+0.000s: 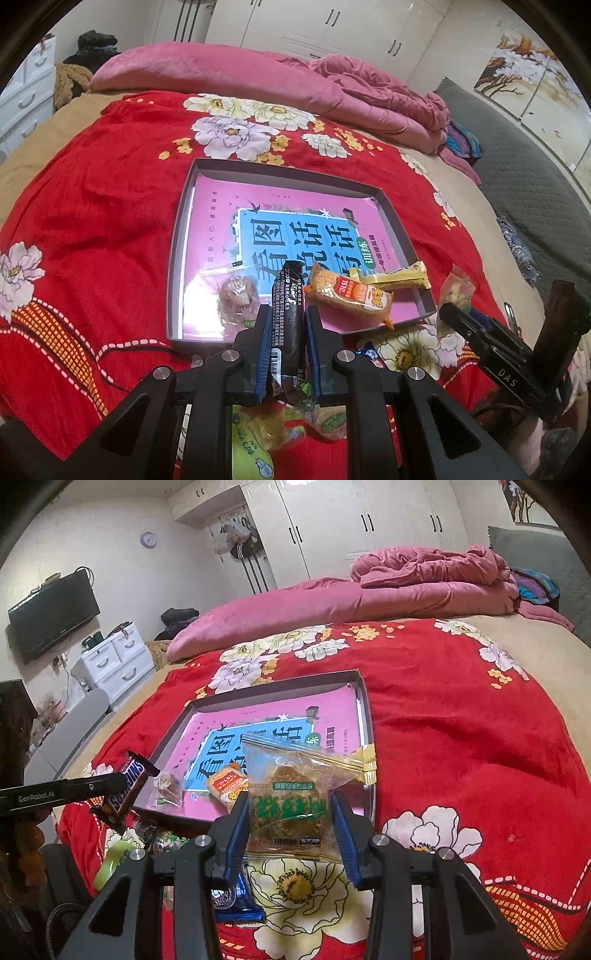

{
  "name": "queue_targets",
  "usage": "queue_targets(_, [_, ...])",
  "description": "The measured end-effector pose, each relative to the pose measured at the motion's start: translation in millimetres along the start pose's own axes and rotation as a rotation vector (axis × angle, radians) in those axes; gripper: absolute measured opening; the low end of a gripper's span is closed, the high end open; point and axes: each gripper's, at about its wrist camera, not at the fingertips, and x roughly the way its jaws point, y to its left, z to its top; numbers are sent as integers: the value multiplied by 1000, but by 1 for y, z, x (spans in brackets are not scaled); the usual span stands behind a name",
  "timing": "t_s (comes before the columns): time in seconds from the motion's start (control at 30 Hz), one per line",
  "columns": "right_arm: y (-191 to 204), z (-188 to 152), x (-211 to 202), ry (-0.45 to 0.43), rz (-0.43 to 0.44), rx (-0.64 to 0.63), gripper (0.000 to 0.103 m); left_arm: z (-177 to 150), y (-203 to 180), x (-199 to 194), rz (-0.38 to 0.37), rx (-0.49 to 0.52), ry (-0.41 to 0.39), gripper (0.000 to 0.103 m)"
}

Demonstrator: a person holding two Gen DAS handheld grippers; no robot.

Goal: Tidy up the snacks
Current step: 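Carry the Snickers bar over the tray with the left tool while the right carries the cookie bag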

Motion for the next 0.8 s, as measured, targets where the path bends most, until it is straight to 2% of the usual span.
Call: queue_targets(0.8, [11, 9, 13, 1, 5, -49, 44, 8, -4, 19, 14, 10, 0, 15])
